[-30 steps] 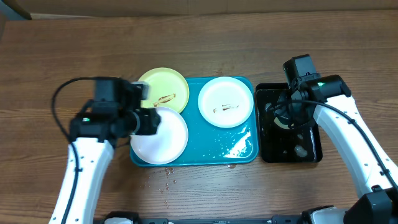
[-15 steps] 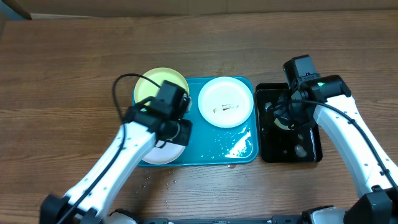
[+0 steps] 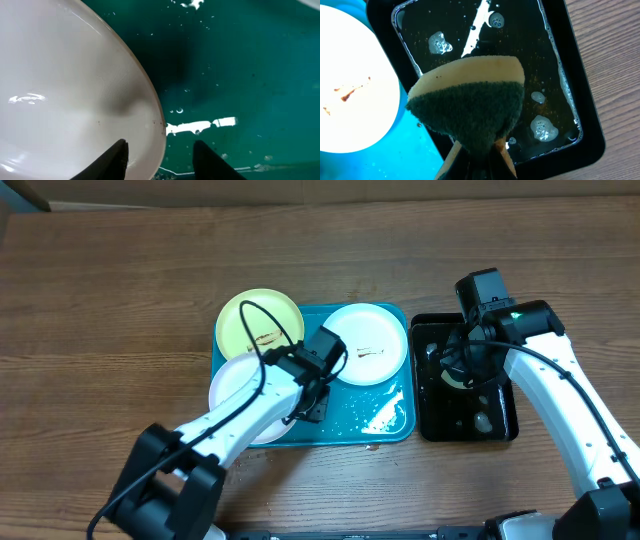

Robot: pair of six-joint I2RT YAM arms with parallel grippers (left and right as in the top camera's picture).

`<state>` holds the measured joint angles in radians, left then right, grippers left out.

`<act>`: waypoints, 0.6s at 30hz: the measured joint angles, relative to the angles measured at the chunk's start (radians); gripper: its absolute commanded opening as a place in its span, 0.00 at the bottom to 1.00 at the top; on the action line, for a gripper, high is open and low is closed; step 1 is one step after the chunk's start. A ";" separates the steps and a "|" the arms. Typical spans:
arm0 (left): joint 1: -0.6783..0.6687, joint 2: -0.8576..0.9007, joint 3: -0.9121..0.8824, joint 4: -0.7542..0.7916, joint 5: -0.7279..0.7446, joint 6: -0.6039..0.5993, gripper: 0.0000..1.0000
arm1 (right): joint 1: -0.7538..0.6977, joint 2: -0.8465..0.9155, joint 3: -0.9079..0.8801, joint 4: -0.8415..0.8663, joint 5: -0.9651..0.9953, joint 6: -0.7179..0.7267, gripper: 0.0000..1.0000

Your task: Clean dirty plates on tray and stack at the side

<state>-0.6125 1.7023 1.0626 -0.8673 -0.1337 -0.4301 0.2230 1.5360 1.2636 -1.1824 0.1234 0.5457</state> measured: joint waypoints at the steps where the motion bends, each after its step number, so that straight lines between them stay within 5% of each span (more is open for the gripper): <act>1: -0.009 0.011 0.000 0.002 -0.017 -0.010 0.36 | 0.000 0.000 0.000 0.000 0.000 0.000 0.04; 8: -0.047 0.053 -0.002 0.019 -0.074 -0.037 0.15 | 0.000 0.000 0.000 -0.001 0.000 0.000 0.04; 18: -0.047 0.053 -0.003 0.002 -0.088 -0.057 0.15 | 0.000 0.000 0.000 -0.005 0.000 0.000 0.04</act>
<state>-0.6598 1.7550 1.0599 -0.8658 -0.2218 -0.4870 0.2234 1.5360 1.2636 -1.1877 0.1234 0.5457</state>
